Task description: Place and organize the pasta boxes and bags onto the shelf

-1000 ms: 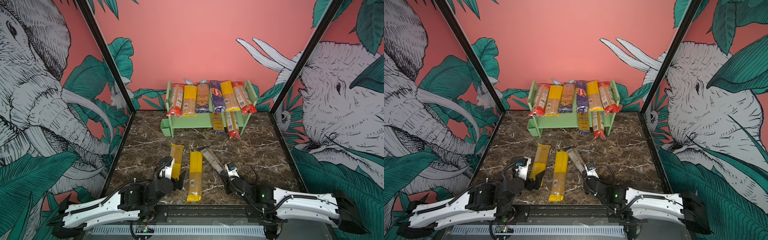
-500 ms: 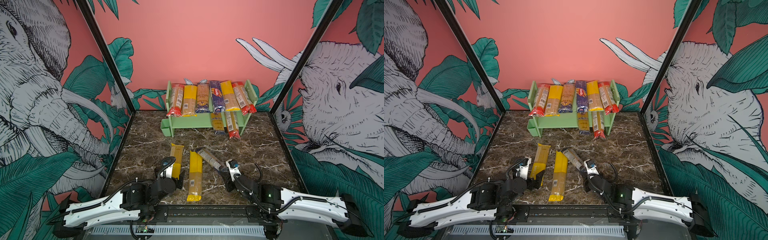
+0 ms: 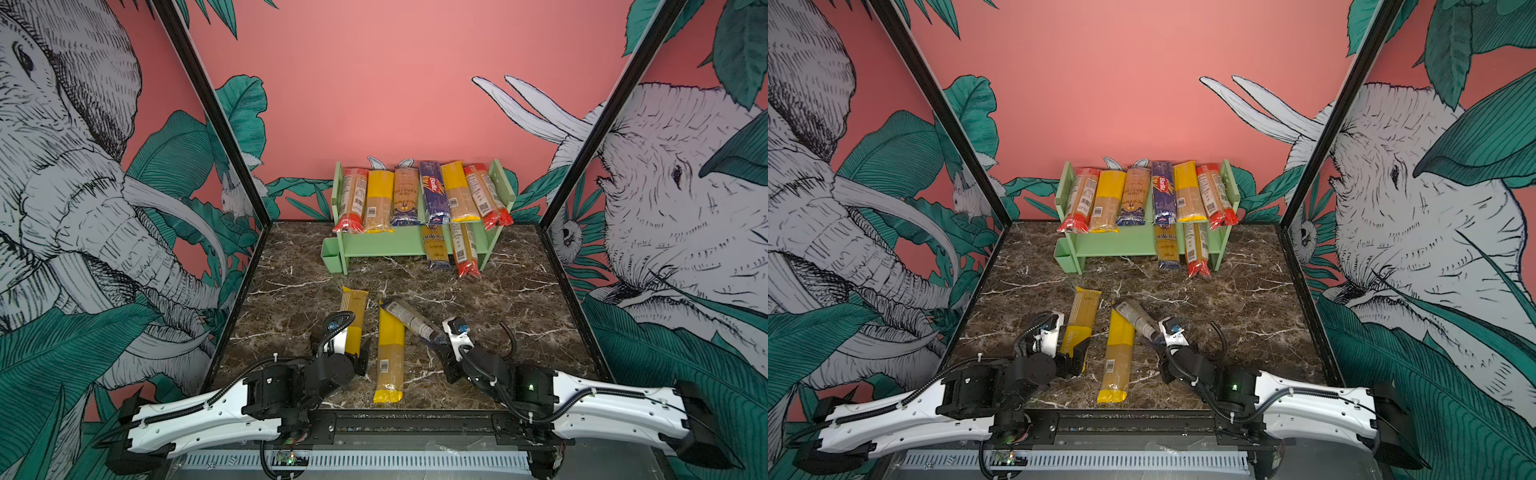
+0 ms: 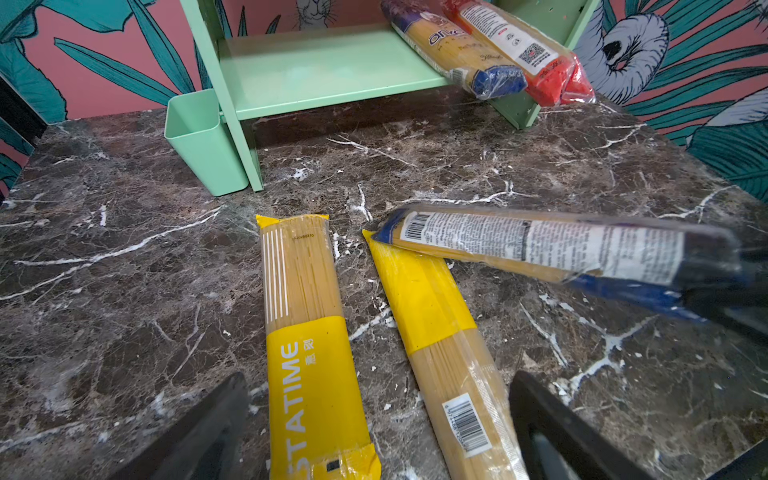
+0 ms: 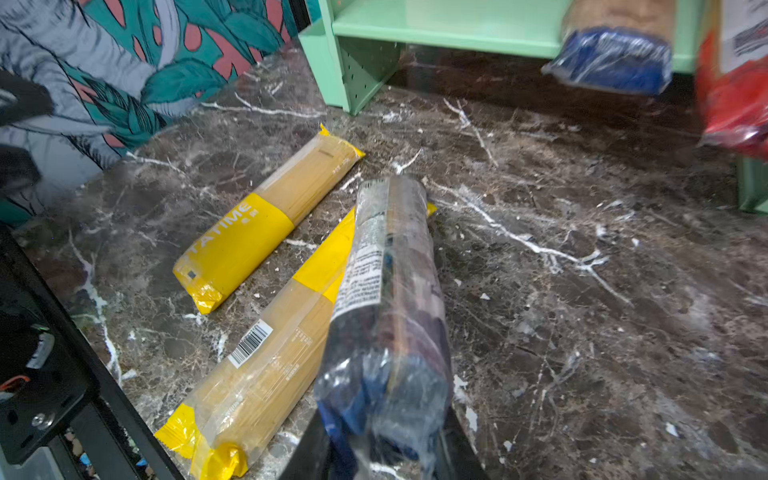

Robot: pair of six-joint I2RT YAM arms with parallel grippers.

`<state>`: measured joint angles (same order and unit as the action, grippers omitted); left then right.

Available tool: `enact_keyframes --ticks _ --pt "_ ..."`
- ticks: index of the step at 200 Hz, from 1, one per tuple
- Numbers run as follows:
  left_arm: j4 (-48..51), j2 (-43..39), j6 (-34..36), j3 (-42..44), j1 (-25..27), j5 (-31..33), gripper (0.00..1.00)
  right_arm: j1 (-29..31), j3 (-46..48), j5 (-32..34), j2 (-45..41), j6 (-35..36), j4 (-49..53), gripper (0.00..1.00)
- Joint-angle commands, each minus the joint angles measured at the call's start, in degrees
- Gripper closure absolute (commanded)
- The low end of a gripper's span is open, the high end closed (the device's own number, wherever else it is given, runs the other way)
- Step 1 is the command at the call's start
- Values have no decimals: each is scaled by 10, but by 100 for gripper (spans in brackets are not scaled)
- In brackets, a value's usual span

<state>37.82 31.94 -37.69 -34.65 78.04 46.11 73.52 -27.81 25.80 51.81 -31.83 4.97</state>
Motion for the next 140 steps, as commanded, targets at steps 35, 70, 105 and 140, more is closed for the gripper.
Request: enact_keyframes --ticks 35,70,105,140 --pt "-7 -18 -8 29 2 8 1 5 3 -80 85 -37 -35 100" --pt "-7 -17 -7 31 2 7 1 5 8 -94 141 -44 -41 98" --pt "-6 -24 -16 41 2 7 1 5 16 -95 214 -26 -84 91" --pt "5 -31 -18 40 2 10 1 5 33 -106 295 -22 -173 78"
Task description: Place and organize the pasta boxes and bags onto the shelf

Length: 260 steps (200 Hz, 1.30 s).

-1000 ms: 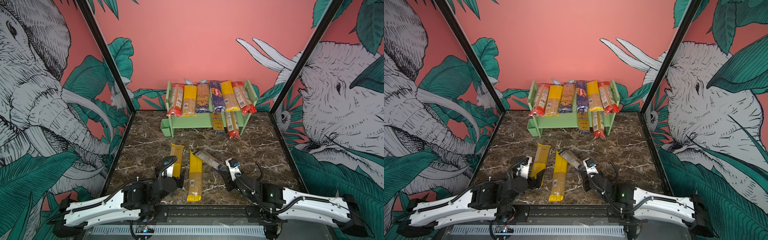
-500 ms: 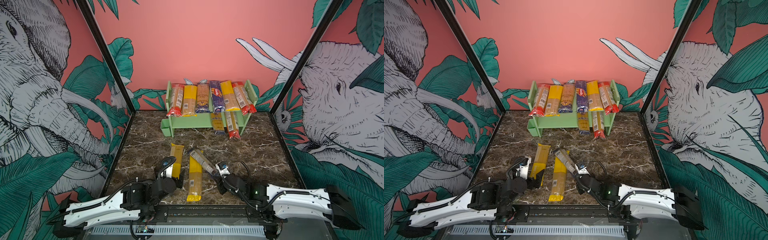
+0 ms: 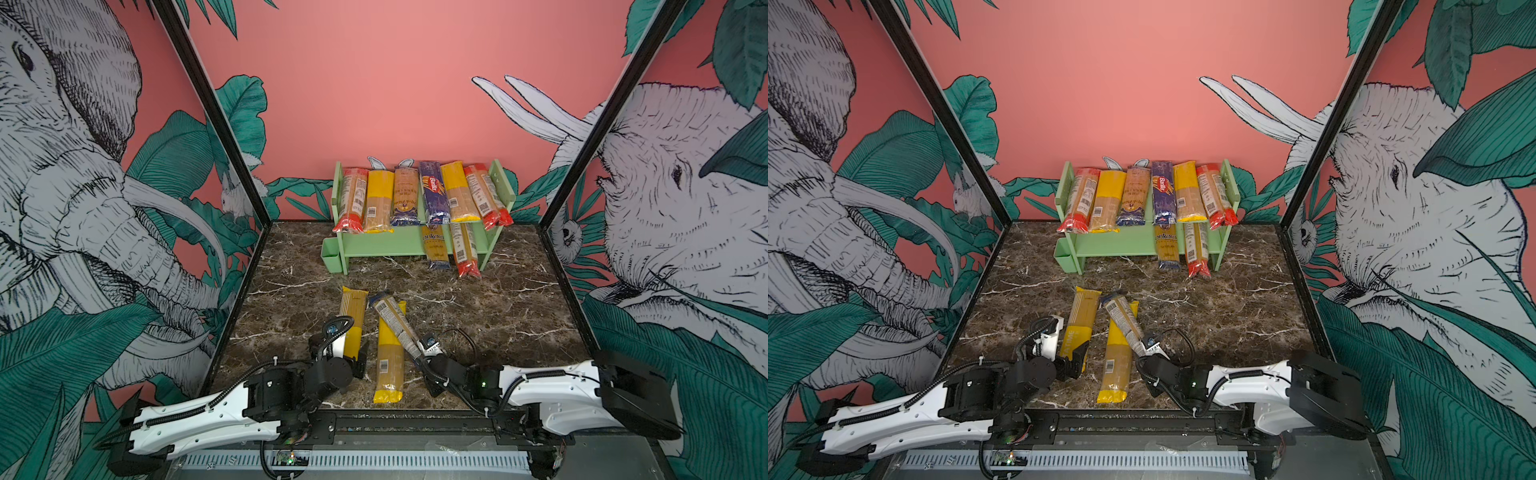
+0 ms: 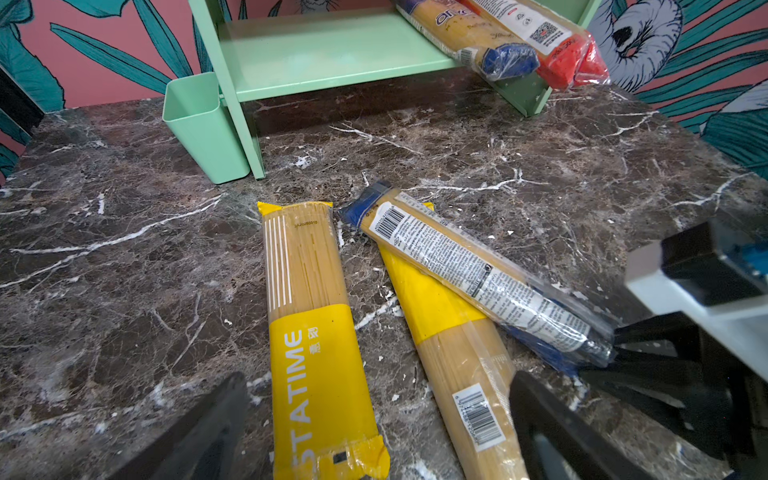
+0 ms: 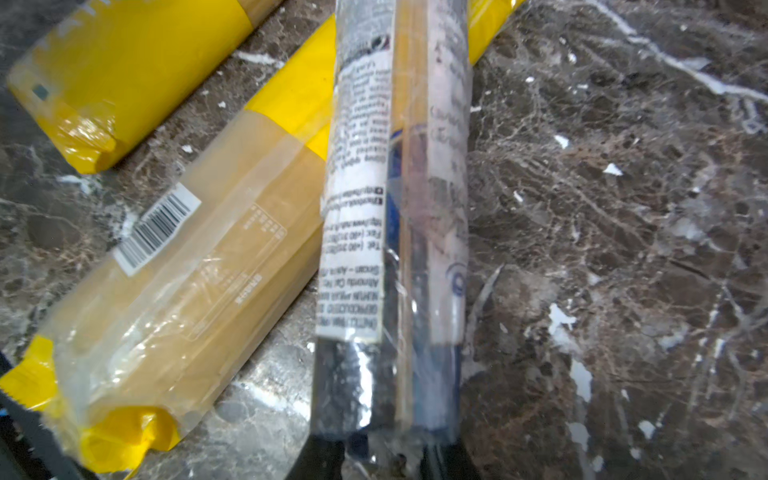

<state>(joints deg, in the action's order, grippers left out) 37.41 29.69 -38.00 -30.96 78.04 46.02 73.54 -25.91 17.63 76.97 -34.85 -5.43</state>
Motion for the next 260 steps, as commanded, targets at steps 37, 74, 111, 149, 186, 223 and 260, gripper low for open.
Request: enact_keyframes --ticks 37,74,111,149,186,223,260 --pt "20 -11 -16 -1 2 14 1 5 12 -28 99 12 -118 55" --pt "18 -6 -17 -4 2 14 1 5 10 -25 116 18 -149 38" --pt "21 1 -19 -8 2 11 2 5 4 -9 93 6 -128 28" --pt "18 2 -19 -8 2 10 2 4 -2 6 40 -12 -71 22" --pt "14 0 -19 -6 2 7 2 2 -32 22 10 -36 -4 19" --pt "18 -10 -24 -2 2 2 2 -10 -68 48 7 -58 25 18" --pt "25 -32 -27 4 2 4 2 -39 -110 64 72 -72 39 17"
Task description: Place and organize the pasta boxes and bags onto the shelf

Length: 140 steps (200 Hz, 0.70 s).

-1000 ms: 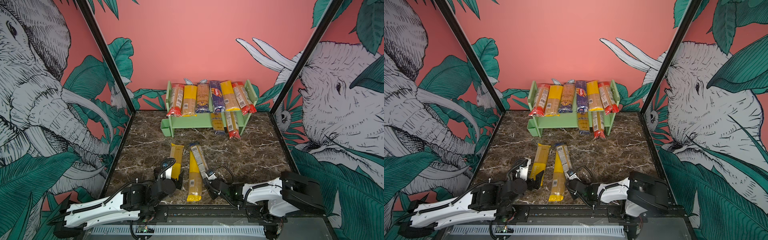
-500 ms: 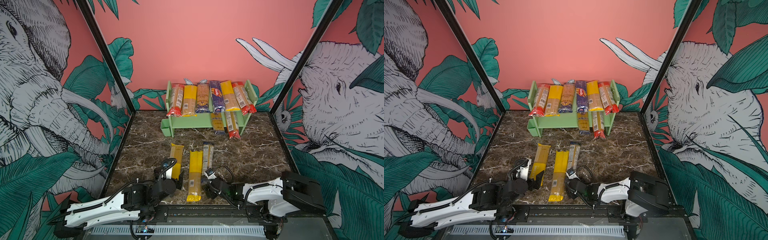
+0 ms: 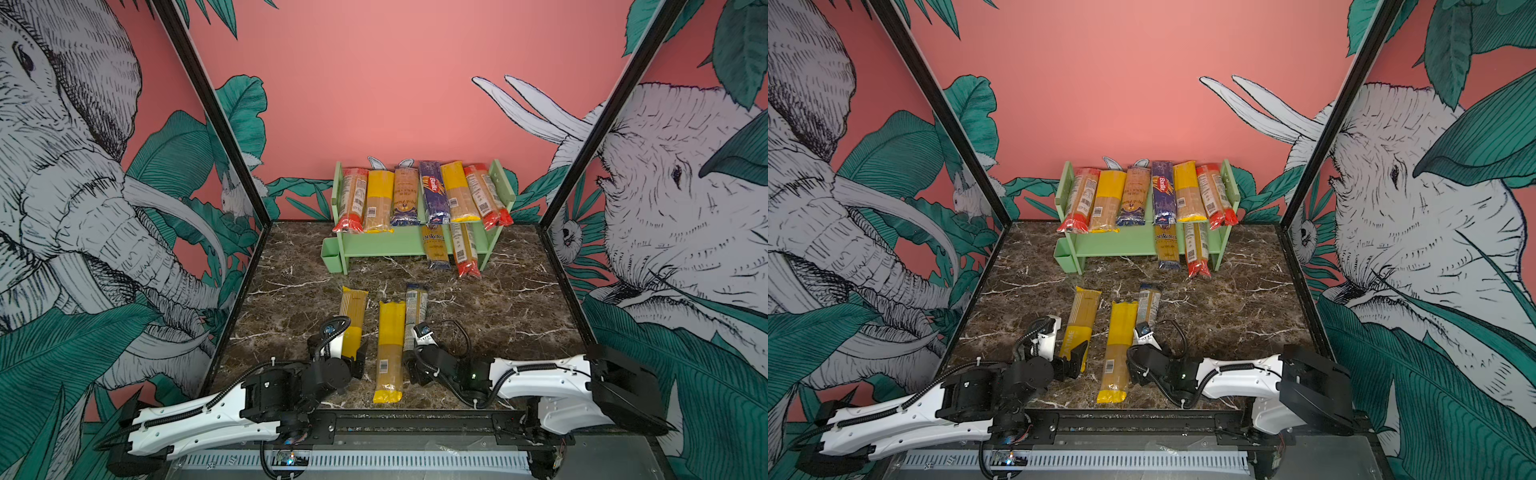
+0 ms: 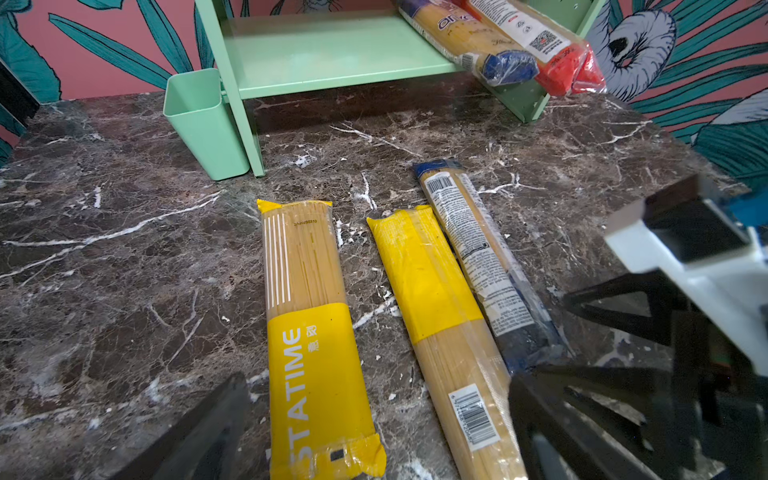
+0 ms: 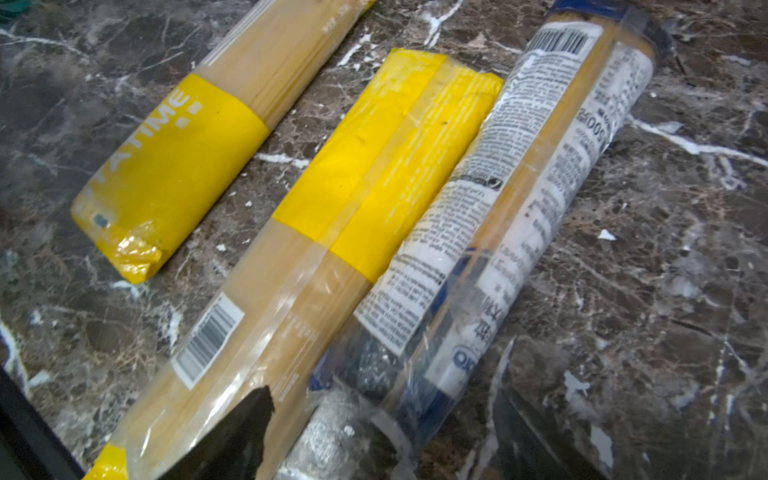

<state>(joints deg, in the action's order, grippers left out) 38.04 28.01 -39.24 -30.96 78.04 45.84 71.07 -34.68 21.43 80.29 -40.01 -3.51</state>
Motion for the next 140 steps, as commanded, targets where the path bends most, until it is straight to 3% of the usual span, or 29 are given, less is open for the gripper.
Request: enact_keyframes --ticks 1,52,114,130,140 --pt "19 -17 -14 4 2 6 2 -15 -23 25 40 -21 20 17" --pt "43 -44 -23 9 2 14 2 -40 -62 6 139 -35 33 16" --pt "40 -33 -15 3 2 22 2 -47 -1 -17 182 -79 20 17" --pt "34 -23 -11 -1 2 23 2 -47 2 -15 189 -84 38 23" --pt "32 -17 -7 -4 2 23 2 -47 -1 -13 193 -87 57 39"
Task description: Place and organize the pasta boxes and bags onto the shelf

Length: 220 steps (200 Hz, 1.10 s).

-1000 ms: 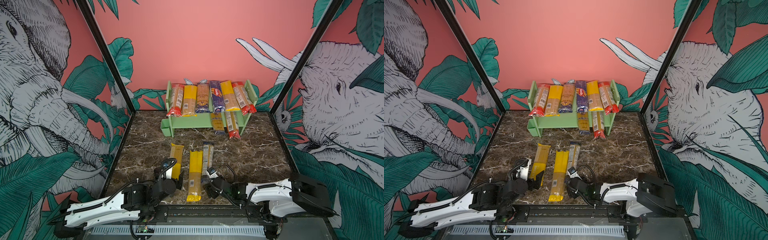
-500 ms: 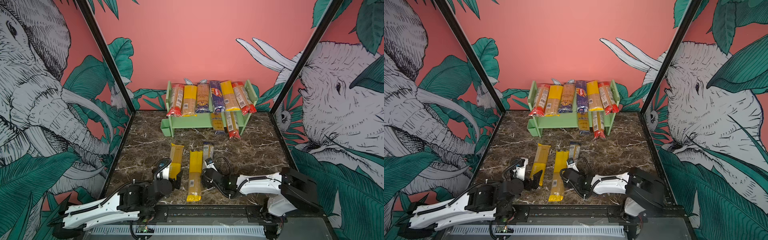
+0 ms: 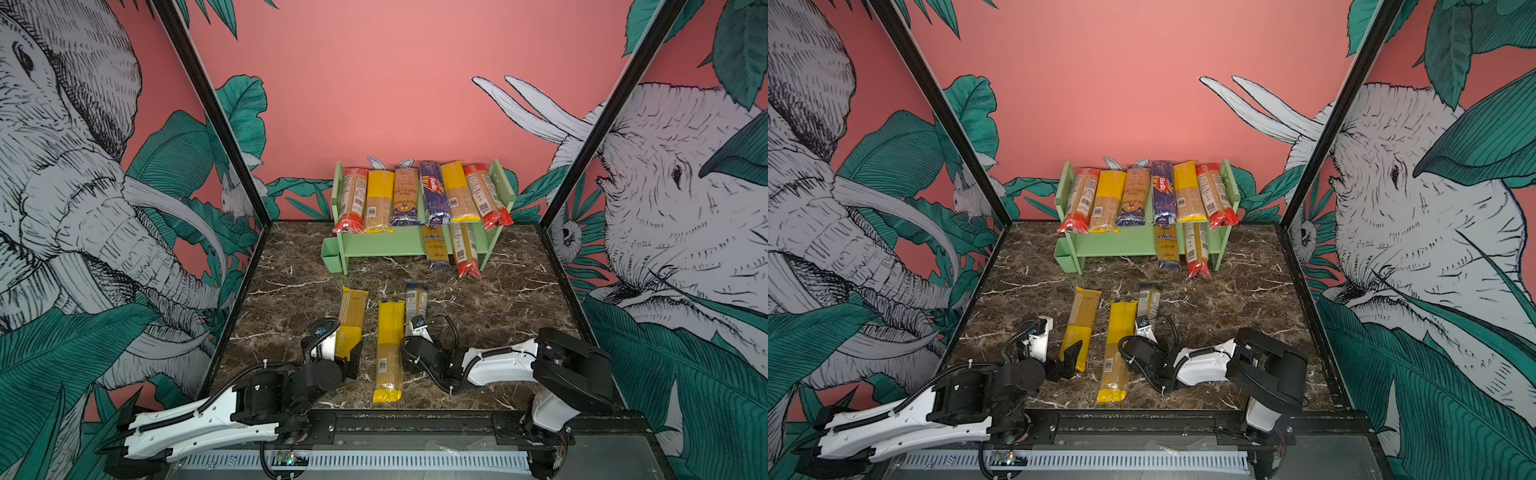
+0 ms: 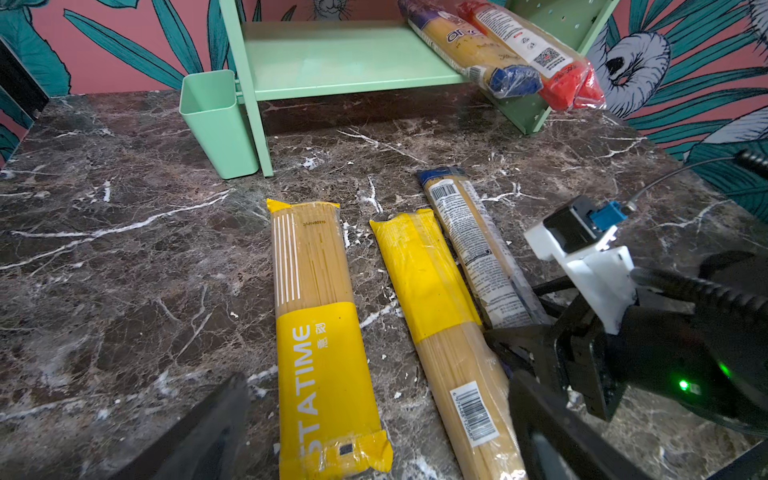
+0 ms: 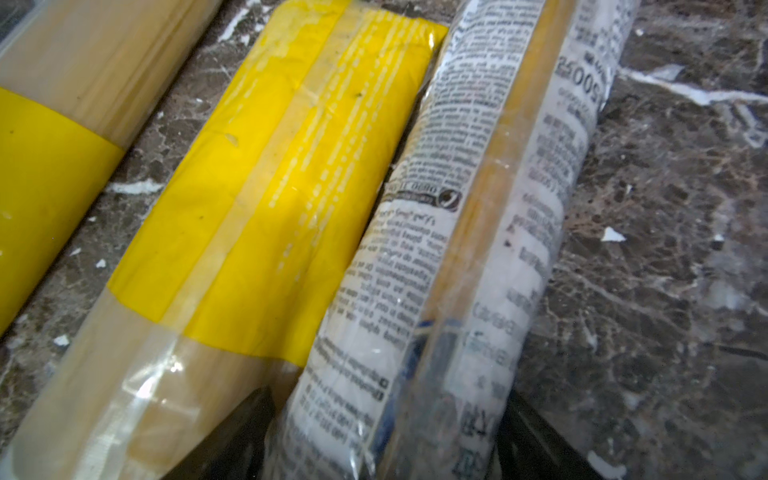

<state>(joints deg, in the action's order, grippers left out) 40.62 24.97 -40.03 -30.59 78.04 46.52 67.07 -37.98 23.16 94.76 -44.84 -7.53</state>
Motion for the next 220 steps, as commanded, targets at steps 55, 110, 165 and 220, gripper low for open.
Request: enact_keyframes --ticks 55,110,165,220 --pt "7 23 5 -22 3 14 2 -13 62 -62 25 -33 78 100" --pt "14 13 5 -25 2 16 2 -19 104 -85 -128 22 36 100" --pt "16 10 6 -23 2 27 2 -19 65 -76 -267 77 125 100" --pt "16 5 8 -21 2 36 2 -19 30 -77 -325 103 145 100"
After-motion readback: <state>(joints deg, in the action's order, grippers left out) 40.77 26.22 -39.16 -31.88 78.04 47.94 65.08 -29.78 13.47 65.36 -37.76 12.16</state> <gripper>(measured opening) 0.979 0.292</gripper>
